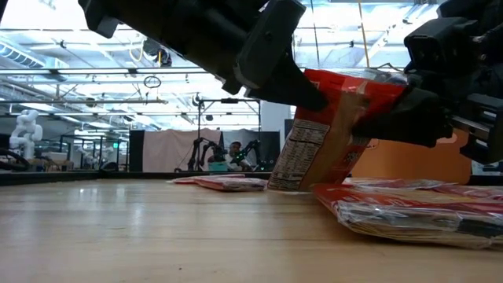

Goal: Sort popcorn bags into baskets
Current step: Put the red popcorn bag into the orange container

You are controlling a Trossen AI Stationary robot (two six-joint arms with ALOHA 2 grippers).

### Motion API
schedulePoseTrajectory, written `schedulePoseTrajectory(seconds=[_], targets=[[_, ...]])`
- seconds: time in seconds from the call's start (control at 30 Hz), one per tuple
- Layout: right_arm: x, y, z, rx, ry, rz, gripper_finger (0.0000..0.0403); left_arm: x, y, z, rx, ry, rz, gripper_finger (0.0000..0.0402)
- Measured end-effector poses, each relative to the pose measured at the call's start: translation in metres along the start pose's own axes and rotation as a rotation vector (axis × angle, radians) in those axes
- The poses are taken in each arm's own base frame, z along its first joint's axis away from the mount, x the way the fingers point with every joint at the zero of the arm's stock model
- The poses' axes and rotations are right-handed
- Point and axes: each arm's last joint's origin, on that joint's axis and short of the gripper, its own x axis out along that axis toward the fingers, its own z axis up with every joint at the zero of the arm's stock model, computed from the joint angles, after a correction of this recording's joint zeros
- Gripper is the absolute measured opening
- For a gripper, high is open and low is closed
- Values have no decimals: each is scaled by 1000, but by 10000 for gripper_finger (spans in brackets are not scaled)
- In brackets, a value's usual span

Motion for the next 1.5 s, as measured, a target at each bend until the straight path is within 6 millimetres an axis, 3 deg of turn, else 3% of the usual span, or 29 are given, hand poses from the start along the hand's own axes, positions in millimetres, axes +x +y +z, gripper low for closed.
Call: schedulePoseTrajectory(seconds=[0.4, 0.77, 0.9, 1.17, 1.5], targets=[[0, 1, -2, 27, 14, 6, 127, -4, -6, 3, 31, -28, -15, 12], [-1, 3, -6, 31, 62, 21, 130, -6, -9, 7, 42, -67, -26, 11], [-4, 1, 0, 36, 34, 12, 130, -9, -12, 8, 42, -85, -14, 11], [-23, -3, 20, 100, 6, -45, 130, -13, -14, 22, 84, -205, 10, 12], [-56, -6, 8, 235, -38, -52, 130, -14, -14, 27, 81, -258, 13, 14]])
